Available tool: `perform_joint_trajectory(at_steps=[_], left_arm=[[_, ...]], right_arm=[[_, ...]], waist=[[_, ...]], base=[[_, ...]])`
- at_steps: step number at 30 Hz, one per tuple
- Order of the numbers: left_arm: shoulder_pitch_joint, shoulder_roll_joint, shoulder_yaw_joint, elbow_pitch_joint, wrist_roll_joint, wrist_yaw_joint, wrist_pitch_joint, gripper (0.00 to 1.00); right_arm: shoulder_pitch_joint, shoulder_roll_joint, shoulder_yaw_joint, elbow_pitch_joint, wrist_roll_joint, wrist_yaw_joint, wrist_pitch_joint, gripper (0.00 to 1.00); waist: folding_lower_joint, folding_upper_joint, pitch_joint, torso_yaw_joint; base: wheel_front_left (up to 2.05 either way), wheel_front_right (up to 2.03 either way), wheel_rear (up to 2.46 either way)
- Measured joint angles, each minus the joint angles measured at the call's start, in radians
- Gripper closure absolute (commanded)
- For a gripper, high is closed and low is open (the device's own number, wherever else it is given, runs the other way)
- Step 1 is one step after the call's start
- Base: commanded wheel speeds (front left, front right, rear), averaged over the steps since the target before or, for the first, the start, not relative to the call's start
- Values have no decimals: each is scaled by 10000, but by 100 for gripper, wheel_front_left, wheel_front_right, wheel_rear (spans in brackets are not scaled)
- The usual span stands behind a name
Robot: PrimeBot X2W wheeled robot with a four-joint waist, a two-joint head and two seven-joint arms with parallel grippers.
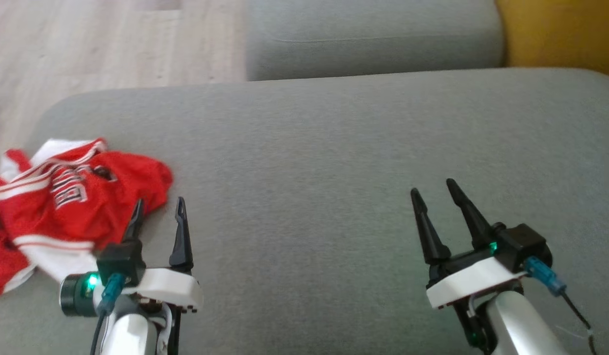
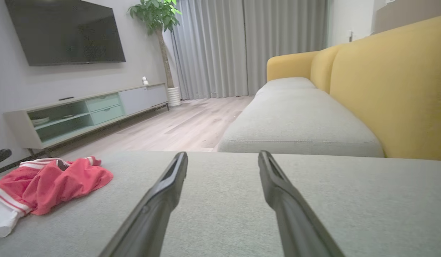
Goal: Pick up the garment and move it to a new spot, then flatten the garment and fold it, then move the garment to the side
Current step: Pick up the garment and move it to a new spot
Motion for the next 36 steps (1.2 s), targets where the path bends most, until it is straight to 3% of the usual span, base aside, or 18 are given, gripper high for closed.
perform_joint_trajectory(at_steps=[22,28,32,36], left_arm=[[132,153,646,102,-104,25,0,0],[210,155,731,176,-107,15,0,0],[-122,224,918,604,-598,-303,115,0],[-2019,773,965,765,-1009,-907,2033,0]], right_arm=[[23,27,771,-92,546,0,0,0],[22,44,800,-96,548,0,2,0],[22,27,798,-127,560,0,0,0],[16,0,715,-221,566,0,0,0]], waist=[[0,0,-182,3400],[0,0,-137,3492],[0,0,-66,3363],[0,0,39,3222]], base=[[0,0,0],[0,0,0],[0,0,0],[0,0,0]])
